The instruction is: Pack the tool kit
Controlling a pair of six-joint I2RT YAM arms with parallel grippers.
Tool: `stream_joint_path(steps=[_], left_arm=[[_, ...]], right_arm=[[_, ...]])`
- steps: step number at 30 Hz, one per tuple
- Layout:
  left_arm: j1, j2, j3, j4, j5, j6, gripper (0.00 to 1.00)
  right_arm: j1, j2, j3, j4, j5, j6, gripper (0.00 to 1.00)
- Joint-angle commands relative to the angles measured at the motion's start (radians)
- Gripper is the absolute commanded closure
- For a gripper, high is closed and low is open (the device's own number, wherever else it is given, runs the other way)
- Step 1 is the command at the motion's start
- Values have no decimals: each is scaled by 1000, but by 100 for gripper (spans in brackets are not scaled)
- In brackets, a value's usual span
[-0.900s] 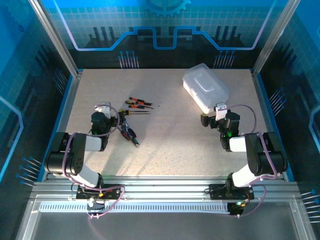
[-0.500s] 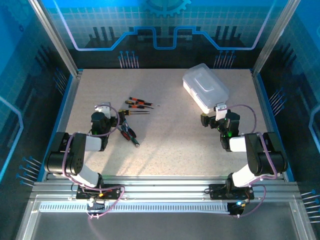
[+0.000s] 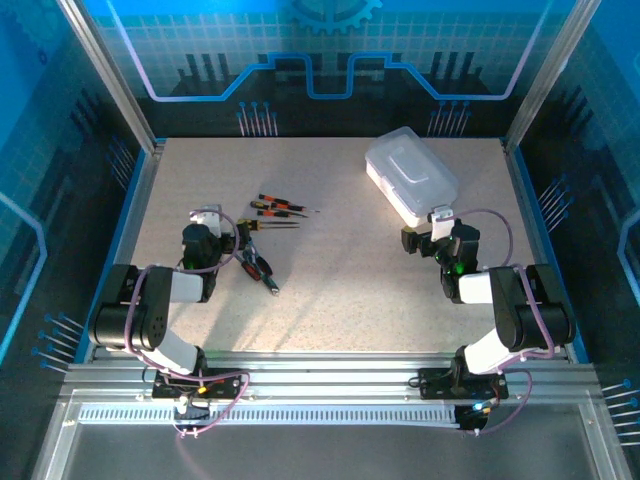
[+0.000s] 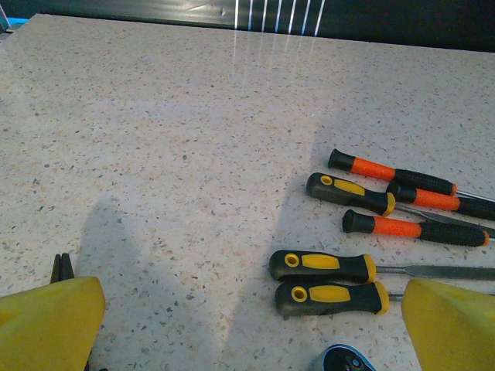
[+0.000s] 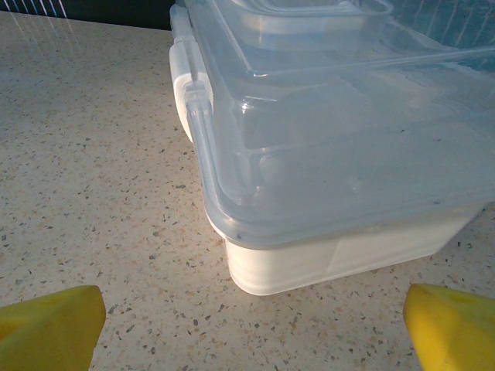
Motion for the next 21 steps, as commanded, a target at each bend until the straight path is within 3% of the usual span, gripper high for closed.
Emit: stream_joint_path(steps=[1, 4, 7, 10, 13, 16, 21], left_arm=[[-6, 2, 7, 15, 21, 19, 1], [-7, 0, 7, 17, 18, 19, 1], [-34, -71, 12, -35, -61, 28, 1], [-45, -239, 167, -476, -142, -60, 1], [-48, -303, 332, -796, -131, -121, 1], [-49, -286, 515, -1067, -141, -185, 1], [-52, -91, 852, -1506, -63, -196, 1]], right_arm=[[-8, -3, 20, 3, -12, 7, 0], [24, -42, 12, -11, 20, -22, 0], [45, -195, 46, -214, 97, -10, 0], [36, -341, 137, -451, 121, 1, 0], [4, -378, 286, -643, 69, 5, 0], [-43, -283, 490, -812, -51, 11, 0], [-80, 52, 975, -1146, -202, -67, 0]])
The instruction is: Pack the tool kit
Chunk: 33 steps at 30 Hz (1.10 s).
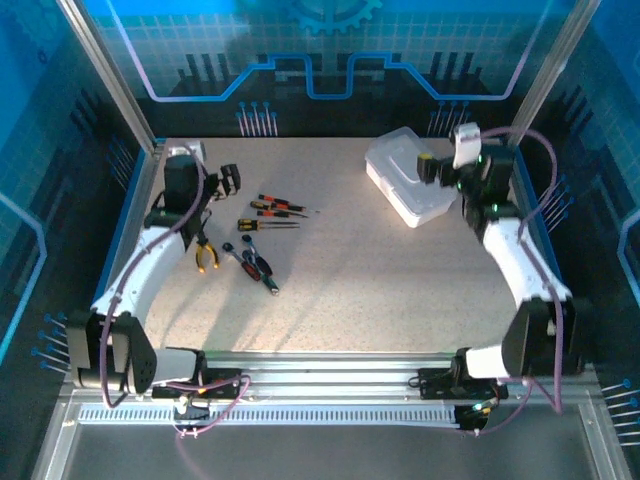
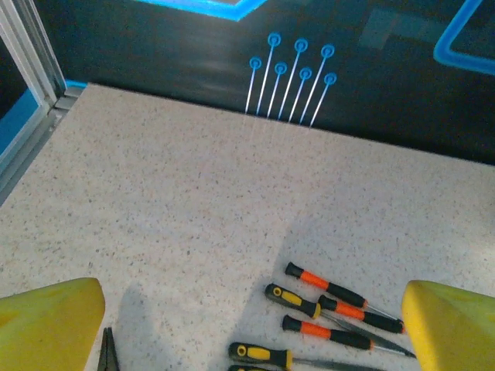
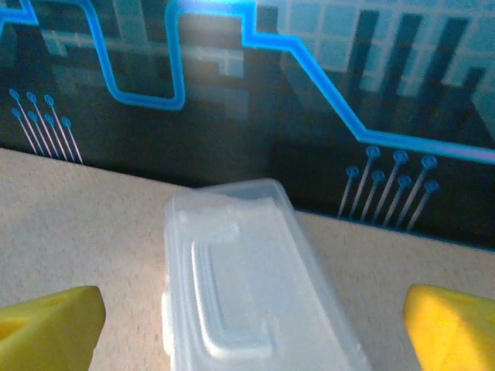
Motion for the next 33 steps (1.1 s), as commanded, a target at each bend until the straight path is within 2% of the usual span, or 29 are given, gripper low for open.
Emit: stream_joint_path(steps=[1, 7, 10, 14, 19, 26, 33], left_arm=[[-14, 131, 143, -457, 47, -36, 1], [-37, 138, 143, -489, 96, -40, 1], [-39, 118, 126, -499, 95, -34, 1], [-39, 89, 100, -498, 106, -32, 1], [-39, 76, 84, -486, 130, -41, 1], [-43, 82, 82, -464, 147, -45, 1], [-73, 97, 87, -452, 141, -55, 1]], right_arm=[[-28, 217, 259, -368, -154, -64, 0], [-57, 567, 723, -645, -241, -182, 0], [-74, 660, 831, -720, -263, -216, 0], [-92, 732, 879, -753, -297, -238, 0], [-102, 743, 801, -724, -322, -223, 0], [-98, 672, 611, -618, -281, -159, 0], [-22, 469, 316, -470, -70, 51, 0]])
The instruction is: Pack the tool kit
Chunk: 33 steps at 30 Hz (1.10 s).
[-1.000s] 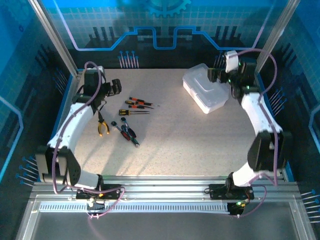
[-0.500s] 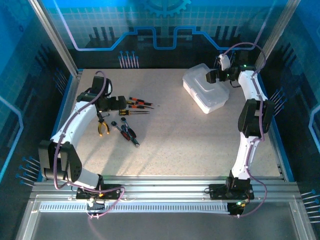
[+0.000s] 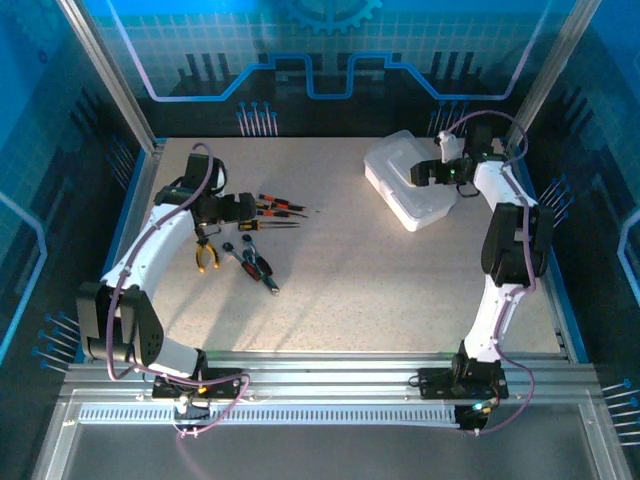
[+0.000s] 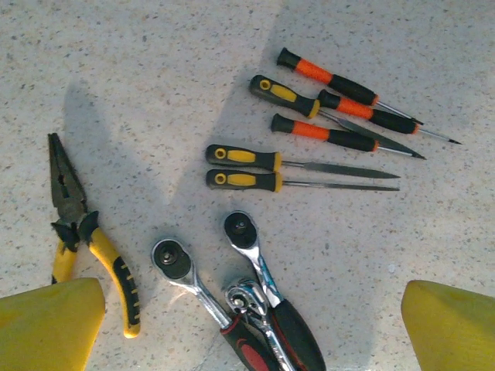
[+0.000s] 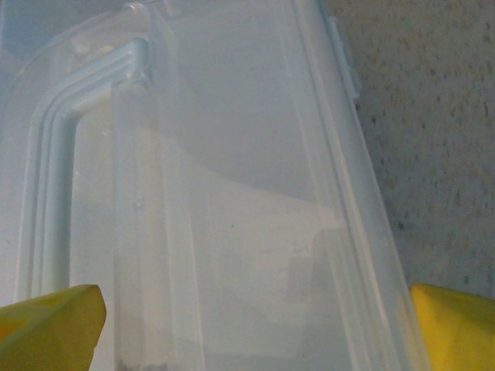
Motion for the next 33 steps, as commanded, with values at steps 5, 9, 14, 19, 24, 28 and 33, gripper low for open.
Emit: stream_joint_path(steps=[5, 9, 14, 19, 24, 28, 33], left_arm=[[-74, 27, 1, 32, 18, -38, 1], [-134, 94, 18, 59, 31, -50, 1], [-216, 199, 62, 85, 56, -65, 1], [-271, 272, 85, 128, 120, -89, 1], [-300, 300, 103, 134, 139, -90, 1], [-306, 298, 101, 134, 142, -88, 1], [-309, 278, 86, 134, 135, -88, 1]], right_arm=[[113, -292, -369, 89, 227, 352, 0], [141, -460, -584, 208, 216, 517, 0], [216, -620, -681, 167, 218, 551, 0], [248, -713, -713, 96, 203, 553, 0], [247, -713, -680, 36, 296, 481, 0], [245, -617, -586, 3, 347, 397, 0], [246, -493, -461, 3, 329, 337, 0]])
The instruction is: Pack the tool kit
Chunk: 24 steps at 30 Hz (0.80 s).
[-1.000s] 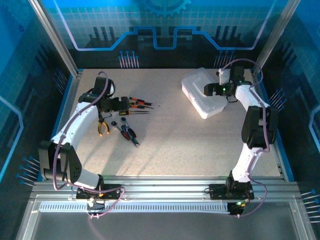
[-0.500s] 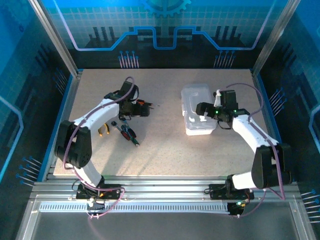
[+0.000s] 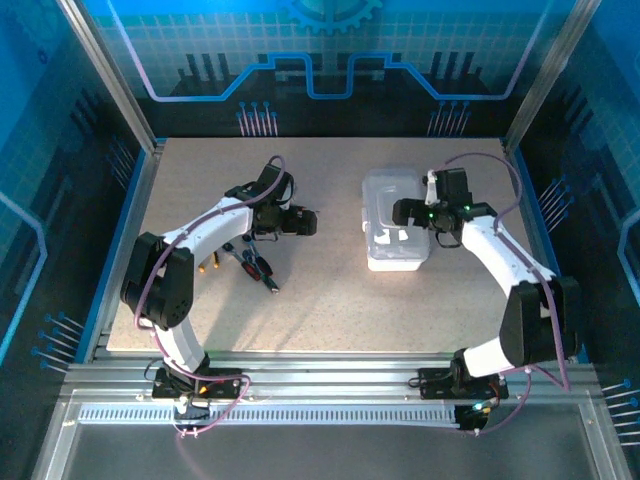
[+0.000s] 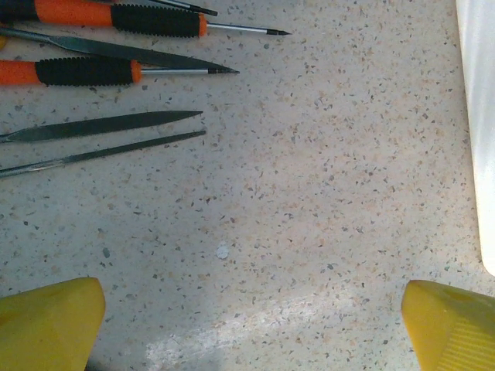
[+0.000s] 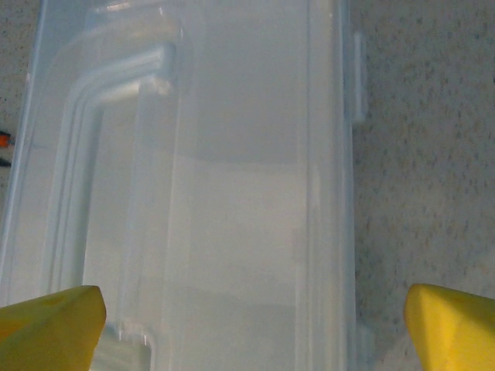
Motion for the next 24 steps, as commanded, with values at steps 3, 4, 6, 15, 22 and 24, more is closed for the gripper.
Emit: stream_joint_path(steps=[3, 4, 6, 15, 22, 24], left_arm=[[-9, -26, 5, 2, 15, -11, 1], [-9, -27, 3, 2, 14, -11, 1], [-9, -30, 0, 0, 12, -8, 1], [-9, -22, -4, 3, 6, 0, 1], [-9, -20, -6, 5, 3, 3, 1], [-9, -24, -10, 7, 2, 2, 1]], right_arm=[[4, 100, 121, -23, -29, -79, 0], [5, 119, 137, -32, -35, -84, 0], [6, 155, 156, -39, -59, -94, 0], [8, 202, 125, -41, -89, -107, 16], [0, 156, 56, 12, -153, -53, 52], [-5, 141, 34, 36, -193, -27, 53]])
